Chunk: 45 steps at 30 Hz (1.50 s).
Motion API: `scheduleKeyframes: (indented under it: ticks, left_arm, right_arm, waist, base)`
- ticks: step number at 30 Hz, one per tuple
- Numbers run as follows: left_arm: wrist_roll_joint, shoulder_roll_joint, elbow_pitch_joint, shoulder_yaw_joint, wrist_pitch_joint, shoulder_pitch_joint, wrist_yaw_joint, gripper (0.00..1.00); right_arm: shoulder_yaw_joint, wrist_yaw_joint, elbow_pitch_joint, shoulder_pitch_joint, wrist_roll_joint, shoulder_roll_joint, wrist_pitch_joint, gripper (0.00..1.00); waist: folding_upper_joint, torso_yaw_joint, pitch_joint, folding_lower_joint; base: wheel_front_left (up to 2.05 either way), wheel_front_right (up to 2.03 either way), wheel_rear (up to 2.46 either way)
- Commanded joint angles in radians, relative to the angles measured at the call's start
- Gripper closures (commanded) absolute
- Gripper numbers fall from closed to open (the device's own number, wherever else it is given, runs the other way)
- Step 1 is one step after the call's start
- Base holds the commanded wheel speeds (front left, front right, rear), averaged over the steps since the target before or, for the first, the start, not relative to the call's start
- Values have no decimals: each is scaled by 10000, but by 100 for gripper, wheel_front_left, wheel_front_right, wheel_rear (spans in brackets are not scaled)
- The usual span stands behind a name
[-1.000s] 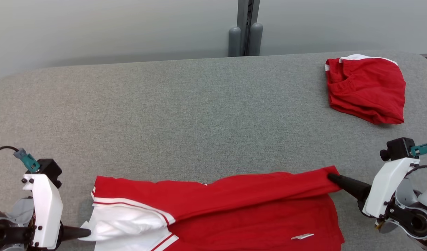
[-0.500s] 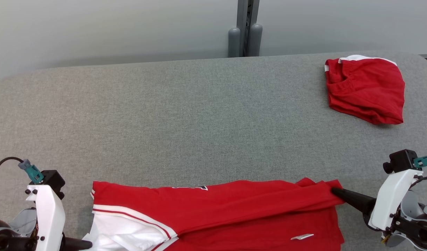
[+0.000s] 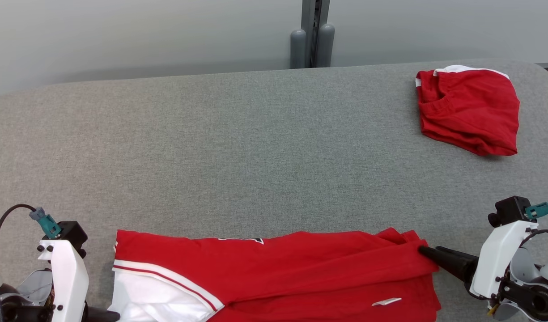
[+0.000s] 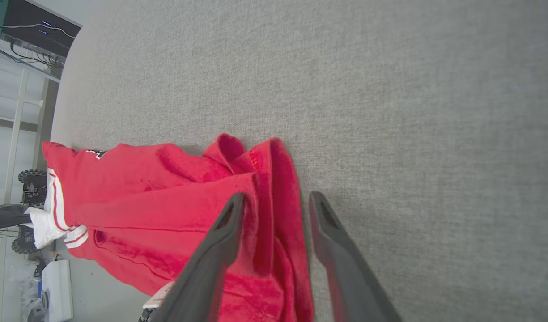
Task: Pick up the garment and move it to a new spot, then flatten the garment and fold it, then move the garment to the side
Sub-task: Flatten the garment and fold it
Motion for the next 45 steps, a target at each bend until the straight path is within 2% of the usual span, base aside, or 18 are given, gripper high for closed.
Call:
scheduleKeyframes:
  ticks: [1,6,12,19,23,27,31,35,36,37,40,45]
  left_arm:
    - [63,-24,49,-11,-9,132,-32,0]
    - [141,22,73,-22,29,114,-33,0]
    - [324,129,-37,249,-422,-135,-74,0]
    - [703,168,-331,846,-1836,-298,-261,0]
    - [1087,200,-402,1189,-2834,-398,-213,0]
    - [1514,20,-306,1637,-4259,-394,-83,0]
    - [1973,-270,-247,2059,-5926,-127,135,0]
    - [2412,-463,-218,2426,-7641,272,631,0]
    - [2412,-463,-218,2426,-7641,272,631,0]
    - [2655,-540,-251,2558,-8442,533,975,0]
    - [2790,-741,-364,2802,-9629,990,1458,0]
    - [3424,-1107,-466,3324,-10490,1674,2302,0]
  right_arm:
    - [-17,4,11,-67,-56,-17,12,0]
    - [-4,4,-254,49,159,-134,-206,0]
    - [-167,4,-1106,308,512,-813,-965,0]
    - [-486,4,-2126,500,803,-1783,-2441,0]
    - [-683,4,-2677,539,889,-2403,-3334,0]
    - [-1159,4,-2429,530,739,-2760,-3821,0]
    - [-2130,4,-1736,773,464,-2347,-3877,0]
    - [-3529,4,-982,1478,-347,-1449,-3872,0]
    - [-3529,4,-982,1478,-347,-1449,-3872,0]
    - [-4378,4,-651,1916,-936,-944,-3875,0]
    - [-5914,4,-311,2656,-2137,-67,-3875,0]
    - [-8332,6,-487,3954,-4513,1511,-3870,0]
  waist:
    - [0,-6,-4,0]
    - [0,-9,-81,0]
    - [0,15,-253,0]
    - [0,4,-401,0]
    - [0,12,-443,0]
    - [0,-18,-457,0]
    - [0,-56,-443,0]
    - [0,-49,-484,0]
    - [0,-49,-484,0]
    - [0,-29,-512,0]
    - [0,15,-575,0]
    - [0,154,-599,0]
  base:
    - [0,0,0]
    - [0,0,0]
    - [0,0,0]
    - [0,0,0]
    - [0,0,0]
    - [0,0,0]
    - [0,0,0]
    - [0,0,0]
    - [0,0,0]
    - [0,0,0]
    - [0,0,0]
    - [0,0,0]
